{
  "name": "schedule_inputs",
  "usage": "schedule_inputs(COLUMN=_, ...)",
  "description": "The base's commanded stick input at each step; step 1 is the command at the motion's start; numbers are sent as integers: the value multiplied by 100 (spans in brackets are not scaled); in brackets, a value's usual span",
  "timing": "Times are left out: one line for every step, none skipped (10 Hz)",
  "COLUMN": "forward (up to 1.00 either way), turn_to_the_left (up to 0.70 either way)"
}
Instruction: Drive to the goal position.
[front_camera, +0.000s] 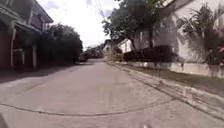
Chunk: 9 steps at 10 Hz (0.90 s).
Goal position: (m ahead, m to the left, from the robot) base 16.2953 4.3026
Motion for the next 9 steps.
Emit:
schedule_inputs(forward=70, turn_to_the_left=0)
schedule_inputs(forward=70, turn_to_the_left=0)
schedule_inputs(forward=70, turn_to_the_left=0)
schedule_inputs(forward=70, turn_to_the_left=0)
schedule_inputs(forward=70, turn_to_the_left=0)
schedule_inputs(forward=70, turn_to_the_left=0)
schedule_inputs(forward=70, turn_to_the_left=0)
schedule_inputs(forward=70, turn_to_the_left=6)
schedule_inputs(forward=70, turn_to_the_left=14)
